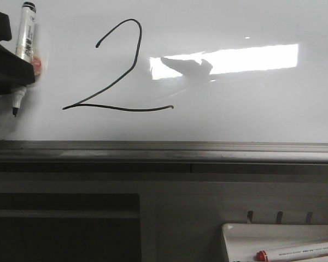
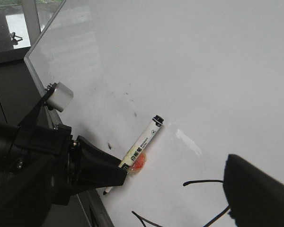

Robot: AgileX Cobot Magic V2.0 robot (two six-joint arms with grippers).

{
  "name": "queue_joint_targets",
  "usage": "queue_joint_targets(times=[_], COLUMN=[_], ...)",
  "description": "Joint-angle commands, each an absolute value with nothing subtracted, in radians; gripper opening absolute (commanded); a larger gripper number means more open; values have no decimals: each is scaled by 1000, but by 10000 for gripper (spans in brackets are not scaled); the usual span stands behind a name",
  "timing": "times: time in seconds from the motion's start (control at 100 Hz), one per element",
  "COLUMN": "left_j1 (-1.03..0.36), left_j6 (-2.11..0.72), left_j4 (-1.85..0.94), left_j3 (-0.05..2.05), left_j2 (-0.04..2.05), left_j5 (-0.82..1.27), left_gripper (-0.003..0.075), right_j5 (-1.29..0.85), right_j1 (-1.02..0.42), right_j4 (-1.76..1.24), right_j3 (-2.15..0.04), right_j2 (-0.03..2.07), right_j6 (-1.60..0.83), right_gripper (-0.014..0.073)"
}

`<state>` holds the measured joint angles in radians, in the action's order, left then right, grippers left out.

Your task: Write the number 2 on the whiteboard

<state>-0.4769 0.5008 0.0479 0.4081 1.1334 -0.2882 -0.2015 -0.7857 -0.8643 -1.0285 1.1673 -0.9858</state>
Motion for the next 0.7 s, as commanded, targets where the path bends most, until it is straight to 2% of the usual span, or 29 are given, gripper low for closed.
queue_joint_targets(times=[0.0, 0.3, 0.38, 0.45, 0.52, 0.55, 0.57, 0.58, 0.59, 0.62, 0.67, 0.69], left_j1=[-483, -483, -483, -483, -483, -483, -483, -483, -483, -483, -483, -483], left_j6=[508, 508, 501, 498, 498, 498, 498, 498, 498, 498, 496, 496], left_j4=[38, 106, 117, 117, 117, 117, 117, 117, 117, 124, 155, 177], left_j3=[439, 439, 439, 439, 439, 439, 439, 439, 439, 434, 424, 421], left_j2=[1125, 1105, 1081, 1056, 1025, 1005, 992, 987, 983, 959, 923, 908], left_j5=[-381, -381, -381, -379, -357, -336, -328, -322, -319, -315, -327, -330], left_gripper=[296, 295, 294, 294, 278, 242, 209, 197, 183, 109, -8, -18], right_j5=[-159, -163, -165, -168, -174, -183, -191, -197, -199, -210, -211, -211], right_j1=[-785, -785, -785, -784, -776, -772, -771, -768, -765, -758, -751, -746], right_j4=[-875, -875, -875, -875, -875, -875, -875, -875, -875, -875, -877, -877], right_j3=[-1065, -1065, -1065, -1065, -1063, -1063, -1063, -1063, -1061, -1055, -1036, -1025], right_j2=[1143, 1143, 1140, 1131, 1115, 1107, 1106, 1100, 1100, 1089, 1070, 1059], right_j6=[-996, -996, -996, -996, -996, -996, -996, -996, -996, -996, -994, -994], right_gripper=[638, 635, 584, 471, 271, 204, 134, 59, 59, -62, -68, -66])
